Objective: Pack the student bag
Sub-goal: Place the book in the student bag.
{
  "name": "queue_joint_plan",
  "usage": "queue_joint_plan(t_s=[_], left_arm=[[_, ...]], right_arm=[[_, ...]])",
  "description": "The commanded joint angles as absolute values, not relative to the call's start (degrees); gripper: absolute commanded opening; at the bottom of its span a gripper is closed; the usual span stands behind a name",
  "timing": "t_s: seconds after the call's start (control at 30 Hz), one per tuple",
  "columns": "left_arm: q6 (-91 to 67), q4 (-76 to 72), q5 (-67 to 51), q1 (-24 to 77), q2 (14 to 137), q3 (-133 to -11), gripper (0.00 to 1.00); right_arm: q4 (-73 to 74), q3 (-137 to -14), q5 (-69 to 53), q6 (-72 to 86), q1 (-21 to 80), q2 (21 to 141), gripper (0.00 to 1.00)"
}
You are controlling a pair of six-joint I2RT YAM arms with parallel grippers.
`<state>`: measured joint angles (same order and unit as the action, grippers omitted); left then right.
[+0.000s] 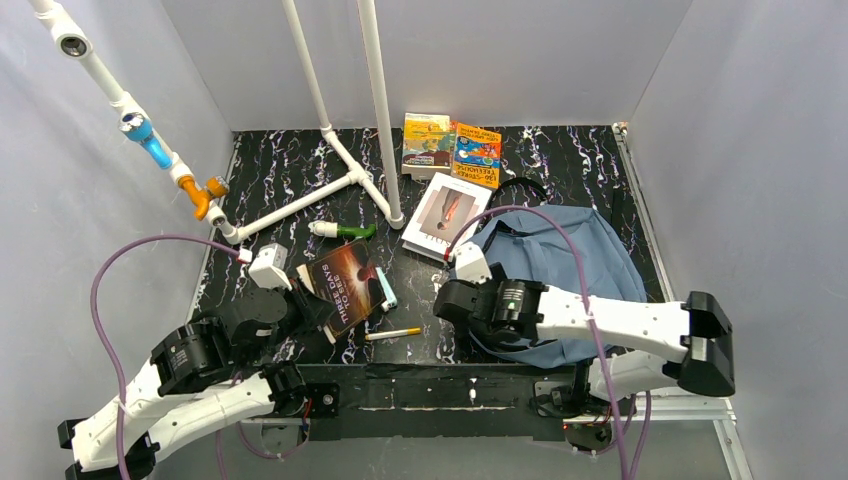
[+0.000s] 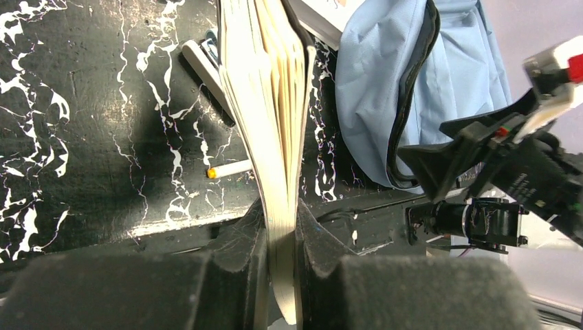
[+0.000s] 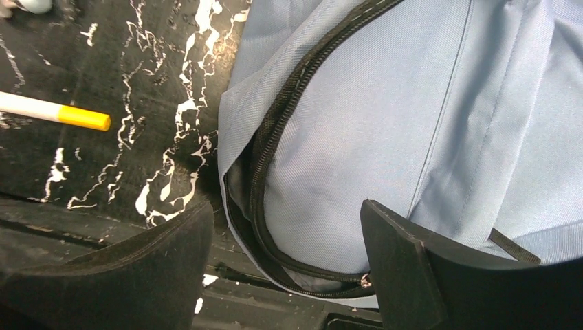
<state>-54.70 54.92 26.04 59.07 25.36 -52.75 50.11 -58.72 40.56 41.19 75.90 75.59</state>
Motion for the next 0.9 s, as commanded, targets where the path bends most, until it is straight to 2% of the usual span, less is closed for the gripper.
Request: queue_joint_plan(t_s=[0.0,0.17,0.67,0.8,0.87], left_arm=[[-55.4,52.2,27.0,59.1,25.4,-53.2,0.0],[-55.3,51.3,25.4,59.1,27.1,-53.7,0.0],[-59.9,51.0,21.2,59.1,26.4,-51.7,0.0],[-59.8,50.3,19.7,59.1,26.8,-51.7,0.0],[-59.9,49.9,18.1,59.1,27.6,-52.1,0.0]], right_arm=[[52.3,-59.7,42.3,41.9,76.3,70.5,0.83],[48.2,-56.4,43.0,41.4,76.2,70.2,0.71],[39.1,-51.7,50.7,39.0,76.0,78.2,0.7],[40.6,-51.4,56.0,39.3,76.0,78.3,0.49],[43.4,-52.9,58.4,39.3,76.0,76.6,0.22]])
